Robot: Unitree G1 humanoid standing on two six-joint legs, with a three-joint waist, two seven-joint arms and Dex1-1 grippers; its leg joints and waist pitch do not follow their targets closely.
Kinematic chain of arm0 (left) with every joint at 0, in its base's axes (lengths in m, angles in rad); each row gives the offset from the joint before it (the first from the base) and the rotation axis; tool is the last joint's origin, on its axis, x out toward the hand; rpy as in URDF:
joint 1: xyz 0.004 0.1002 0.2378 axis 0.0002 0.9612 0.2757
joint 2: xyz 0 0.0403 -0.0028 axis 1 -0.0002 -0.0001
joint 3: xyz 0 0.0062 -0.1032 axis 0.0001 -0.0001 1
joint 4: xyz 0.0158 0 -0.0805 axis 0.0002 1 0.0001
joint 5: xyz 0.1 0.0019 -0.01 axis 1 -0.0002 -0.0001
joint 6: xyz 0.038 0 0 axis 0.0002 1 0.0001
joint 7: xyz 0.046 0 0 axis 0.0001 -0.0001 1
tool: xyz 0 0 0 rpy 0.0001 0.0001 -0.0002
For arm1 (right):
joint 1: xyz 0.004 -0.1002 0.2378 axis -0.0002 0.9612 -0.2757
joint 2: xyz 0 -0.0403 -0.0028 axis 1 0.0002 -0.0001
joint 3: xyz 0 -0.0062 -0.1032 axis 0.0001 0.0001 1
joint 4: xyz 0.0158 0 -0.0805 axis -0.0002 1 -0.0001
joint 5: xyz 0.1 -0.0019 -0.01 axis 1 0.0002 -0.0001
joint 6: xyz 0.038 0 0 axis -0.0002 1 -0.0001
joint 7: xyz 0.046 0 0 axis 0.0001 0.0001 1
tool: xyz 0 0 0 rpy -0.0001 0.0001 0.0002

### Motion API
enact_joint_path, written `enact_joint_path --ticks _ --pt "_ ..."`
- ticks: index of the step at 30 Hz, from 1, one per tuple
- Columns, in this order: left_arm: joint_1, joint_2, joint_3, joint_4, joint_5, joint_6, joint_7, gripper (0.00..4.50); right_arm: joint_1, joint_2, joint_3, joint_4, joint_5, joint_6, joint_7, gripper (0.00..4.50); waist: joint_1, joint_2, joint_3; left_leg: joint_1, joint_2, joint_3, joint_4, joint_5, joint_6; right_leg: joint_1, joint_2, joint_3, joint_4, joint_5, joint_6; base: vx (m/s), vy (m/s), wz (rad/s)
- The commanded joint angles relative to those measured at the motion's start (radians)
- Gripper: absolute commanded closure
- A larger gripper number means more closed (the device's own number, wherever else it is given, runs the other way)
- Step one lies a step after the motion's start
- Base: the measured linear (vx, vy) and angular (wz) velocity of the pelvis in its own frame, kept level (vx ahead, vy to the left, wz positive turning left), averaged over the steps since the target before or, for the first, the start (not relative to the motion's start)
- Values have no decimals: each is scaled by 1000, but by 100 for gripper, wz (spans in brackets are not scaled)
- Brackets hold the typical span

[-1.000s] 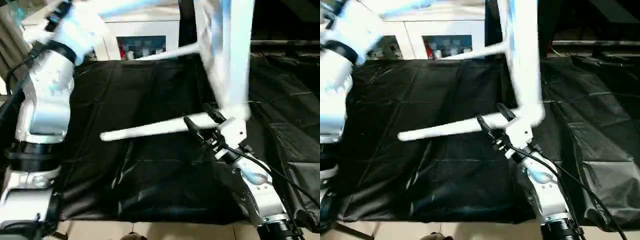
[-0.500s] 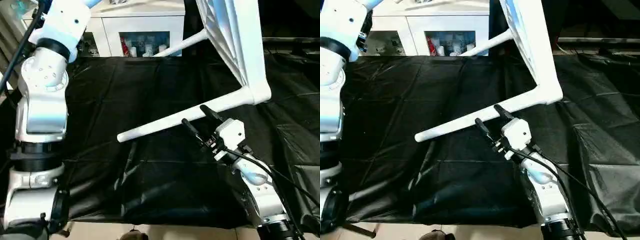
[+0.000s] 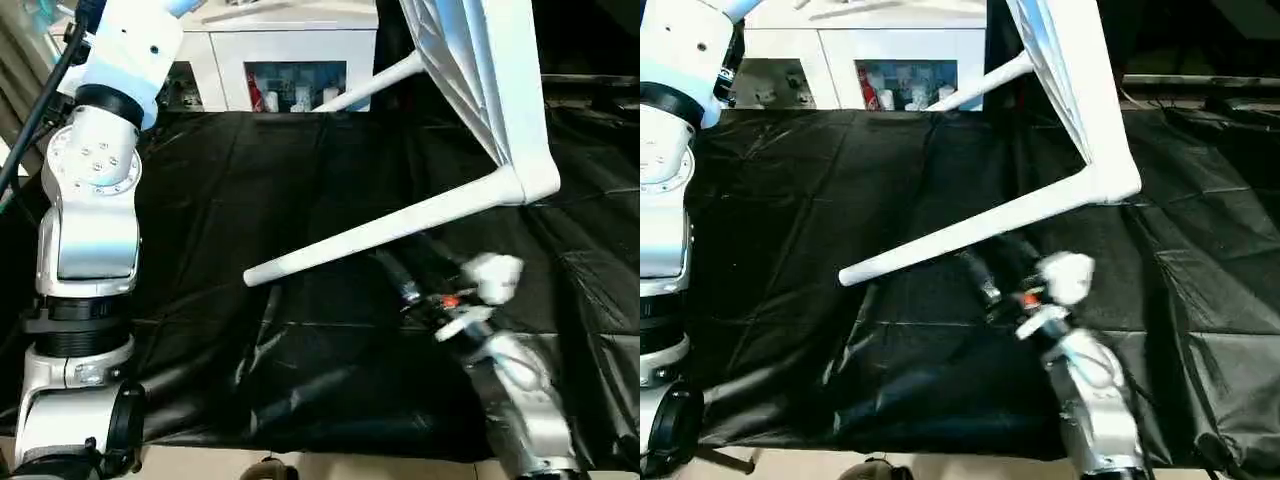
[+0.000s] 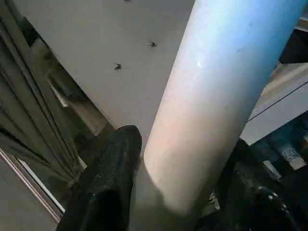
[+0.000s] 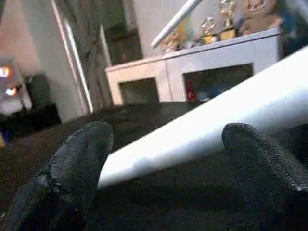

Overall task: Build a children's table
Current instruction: Flip table

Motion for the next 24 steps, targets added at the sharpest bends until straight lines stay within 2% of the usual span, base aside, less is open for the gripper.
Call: enact_joint_path --ticks 1,3,4,6,7,9,10,11,12,17,18,21,23,24 --pt "0 -47 54 -80 -103 5 41 244 -4 11 -31 -10 39 34 -18 6 -2 -31 -87 44 71 -43 -48 106 197 44 -74 37 -30 95 -219 0 0 0" --pt "-2 -48 52 -81 -102 5 40 244 -15 20 -42 0 63 55 -25 1 -2 -32 -88 44 70 -43 -48 108 195 45 -74 37 -29 94 -218 0 0 0" --pt "-3 -48 51 -81 -102 5 40 244 -33 26 -46 18 83 95 -34 1 -3 -33 -89 43 68 -43 -47 118 196 44 -73 36 -27 101 -221 0 0 0" --pt "-3 -46 49 -81 -101 4 39 244 -58 29 -47 51 91 145 -48 0 -3 -33 -90 43 66 -43 -45 132 197 43 -71 35 -26 107 -224 0 0 0" --pt "-3 -46 49 -81 -101 4 39 244 -58 29 -47 51 91 145 -48 0 -3 -32 -90 43 66 -42 -44 136 197 43 -72 35 -25 109 -226 0 0 0" --pt "-1 -46 48 -88 -100 7 37 244 -85 54 -76 64 150 189 -64 0 -2 -32 -90 42 65 -41 -43 139 199 43 -73 36 -24 116 -226 0 0 0" --pt "0 -46 48 -89 -100 8 36 244 -93 61 -86 67 168 202 -68 0 0 -37 -92 42 66 -42 -43 140 202 44 -75 37 -22 120 -228 0 0 0" --pt "0 -46 48 -89 -100 8 36 244 -93 61 -86 67 168 202 -68 0 1 -36 -92 43 66 -42 -42 148 203 42 -73 35 -20 125 -229 0 0 0" --pt "4 -44 47 -96 -98 10 33 244 -144 88 -125 100 243 244 -66 0 0 -35 -93 42 65 -42 -42 157 206 43 -73 35 -18 129 -231 0 0 0" --pt "5 -44 46 -99 -97 11 31 244 -192 109 -161 134 308 280 -49 0 -1 -32 -96 45 64 -42 -38 198 215 40 -71 31 -12 158 -233 0 0 0" --pt "6 -44 44 -100 -97 10 30 244 -222 123 -188 160 339 285 -50 28 1 -33 -96 45 63 -41 -38 203 216 40 -73 32 -12 165 -234 0 0 0" --pt "8 -47 39 -103 -95 10 29 244 -266 144 -222 196 382 293 -41 38 2 -34 -98 44 62 -41 -36 208 216 41 -73 31 -10 173 -237 0 0 0" --pt "8 -47 38 -105 -95 10 28 244 -280 155 -233 203 413 306 -26 61 2 -33 -101 43 61 -42 -34 232 224 40 -72 30 -5 196 -239 0 0 0" --pt "9 -46 39 -105 -94 11 28 244 -287 160 -238 205 429 320 -16 72 4 -34 -106 42 60 -42 -27 273 234 37 -70 29 3 238 -238 0 0 0"
